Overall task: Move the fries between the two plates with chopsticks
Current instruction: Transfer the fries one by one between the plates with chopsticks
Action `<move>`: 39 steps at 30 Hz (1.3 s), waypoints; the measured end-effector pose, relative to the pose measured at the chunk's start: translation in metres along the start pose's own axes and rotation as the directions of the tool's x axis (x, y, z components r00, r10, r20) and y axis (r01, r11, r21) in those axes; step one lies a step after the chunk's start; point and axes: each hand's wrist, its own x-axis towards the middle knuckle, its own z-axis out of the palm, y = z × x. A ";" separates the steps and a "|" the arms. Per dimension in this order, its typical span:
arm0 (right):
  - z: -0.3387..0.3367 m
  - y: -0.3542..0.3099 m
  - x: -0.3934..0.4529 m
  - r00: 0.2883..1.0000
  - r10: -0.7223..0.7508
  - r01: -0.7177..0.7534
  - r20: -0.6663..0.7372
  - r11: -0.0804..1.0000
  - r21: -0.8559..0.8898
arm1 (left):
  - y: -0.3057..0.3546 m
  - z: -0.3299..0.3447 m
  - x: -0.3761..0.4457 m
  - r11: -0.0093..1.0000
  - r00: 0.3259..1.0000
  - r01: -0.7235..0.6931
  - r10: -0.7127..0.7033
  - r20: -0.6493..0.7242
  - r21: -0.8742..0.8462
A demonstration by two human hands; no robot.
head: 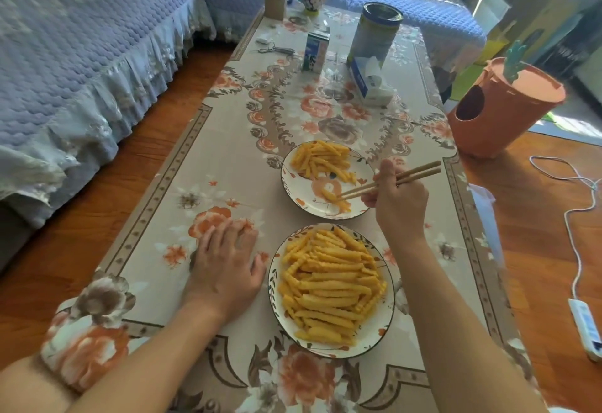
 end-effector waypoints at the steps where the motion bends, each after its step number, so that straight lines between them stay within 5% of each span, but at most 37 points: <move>1: -0.006 0.000 -0.003 1.000 0.021 -0.021 0.005 1.000 0.018 | 0.000 0.000 0.000 1.000 1.000 0.000 0.000 0.002 -0.001; 8: -0.046 -0.045 -0.022 0.956 -0.031 -0.034 0.292 0.976 0.214 | 0.001 -0.001 -0.002 1.000 1.000 0.000 0.000 0.011 0.014; 12: -0.032 -0.065 -0.038 0.858 -0.079 0.042 0.507 0.996 0.084 | 0.001 -0.002 -0.002 1.000 1.000 0.002 -0.002 0.012 0.003; 17: -0.022 -0.065 -0.042 0.798 -0.084 0.166 0.596 0.982 -0.085 | 0.002 -0.003 -0.002 1.000 1.000 0.005 -0.005 0.012 -0.006; 22: -0.038 -0.059 -0.032 0.867 -0.127 0.148 0.482 0.989 -0.004 | 0.002 -0.002 -0.002 1.000 1.000 0.003 -0.003 0.012 -0.006; 29: -0.036 -0.019 0.011 0.997 -0.036 0.032 0.061 0.997 0.068 | 0.001 -0.002 -0.003 1.000 1.000 0.000 0.000 0.001 -0.008; 39: 0.012 -0.007 0.030 0.990 -0.113 0.116 0.089 0.993 -0.025 | 0.000 0.001 -0.002 1.000 1.000 -0.003 0.003 -0.006 -0.012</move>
